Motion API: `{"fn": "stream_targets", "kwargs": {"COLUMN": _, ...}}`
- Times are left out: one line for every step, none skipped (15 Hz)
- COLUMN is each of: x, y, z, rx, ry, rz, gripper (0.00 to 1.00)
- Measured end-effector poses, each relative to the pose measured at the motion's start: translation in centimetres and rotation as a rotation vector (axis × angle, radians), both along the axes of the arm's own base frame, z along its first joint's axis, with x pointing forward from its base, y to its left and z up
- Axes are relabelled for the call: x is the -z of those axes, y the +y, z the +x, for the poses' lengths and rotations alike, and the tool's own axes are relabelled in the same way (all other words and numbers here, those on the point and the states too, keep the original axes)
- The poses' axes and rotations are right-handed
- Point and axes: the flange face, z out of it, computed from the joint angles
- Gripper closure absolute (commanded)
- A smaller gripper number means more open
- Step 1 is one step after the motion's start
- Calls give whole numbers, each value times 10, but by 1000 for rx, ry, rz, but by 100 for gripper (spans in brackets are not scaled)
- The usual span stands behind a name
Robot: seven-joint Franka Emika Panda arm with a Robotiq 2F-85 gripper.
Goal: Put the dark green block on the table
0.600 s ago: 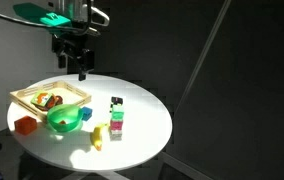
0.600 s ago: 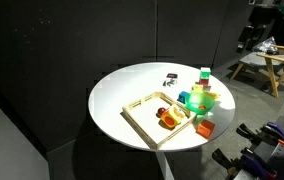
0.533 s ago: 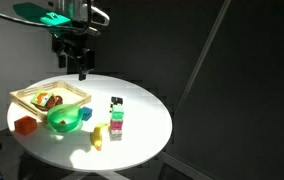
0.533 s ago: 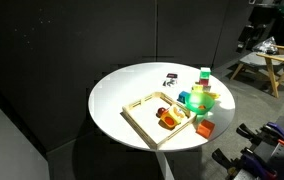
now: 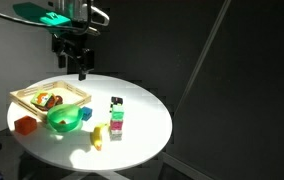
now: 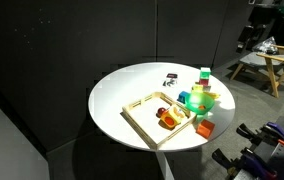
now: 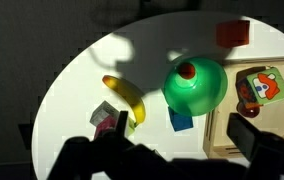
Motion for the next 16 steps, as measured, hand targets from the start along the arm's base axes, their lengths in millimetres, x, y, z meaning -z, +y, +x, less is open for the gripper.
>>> {"fn": "stream_targets", "kwargs": {"x": 1, "y": 1, "z": 0, "rx": 0, "ry": 3, "rz": -1, "gripper": 0}}
{"fn": "stream_targets", "kwargs": {"x": 3, "y": 2, "z": 1, "rx": 1, "ry": 8, "rz": -1, "gripper": 0}}
{"fn": "stream_targets", "kwargs": {"x": 5, "y": 3, "z": 3, "rx": 5, "ry": 13, "rz": -2, "gripper": 0}}
{"fn": "stream_targets", "kwargs": {"x": 7, "y": 5, "z": 4, "rx": 12, "ry": 20, "rz": -3, "gripper": 0}}
{"fn": "stream_targets", "kwargs": {"x": 9, "y": 6, "z": 7, "rx": 21, "ry": 28, "rz": -4, "gripper": 0}}
{"fn": "stream_targets", "kwargs": {"x": 12, "y": 8, "z": 10, "rx": 32, "ry": 36, "rz": -6, "gripper": 0}}
{"fn": "stream_targets", "kwargs": {"x": 13, "y": 10, "z": 13, "rx": 44, "ry": 43, "rz": -8, "gripper": 0}}
{"fn": "stream_targets", "kwargs": {"x": 15, "y": 11, "z": 17, "rx": 59, "ry": 47, "rz": -12, "gripper": 0}}
{"fn": "stream_targets", "kwargs": {"x": 17, "y": 12, "z": 21, "rx": 76, "ry": 50, "rz": -16, "gripper": 0}}
{"fn": "stream_targets", "kwargs": {"x": 18, "y": 13, "z": 25, "rx": 96, "ry": 51, "rz": -20, "gripper": 0}}
{"fn": "stream_targets", "kwargs": {"x": 20, "y": 13, "z": 31, "rx": 119, "ry": 50, "rz": -26, "gripper": 0}}
{"fn": "stream_targets", "kwargs": {"x": 23, "y": 12, "z": 36, "rx": 144, "ry": 45, "rz": -33, "gripper": 0}}
{"fn": "stream_targets", "kwargs": {"x": 25, "y": 11, "z": 41, "rx": 172, "ry": 37, "rz": -39, "gripper": 0}}
{"fn": "stream_targets", "kwargs": {"x": 27, "y": 10, "z": 47, "rx": 199, "ry": 29, "rz": -45, "gripper": 0}}
{"fn": "stream_targets", "kwargs": {"x": 30, "y": 8, "z": 52, "rx": 229, "ry": 23, "rz": -54, "gripper": 0}}
{"fn": "stream_targets", "kwargs": {"x": 32, "y": 6, "z": 58, "rx": 261, "ry": 17, "rz": -64, "gripper": 0}}
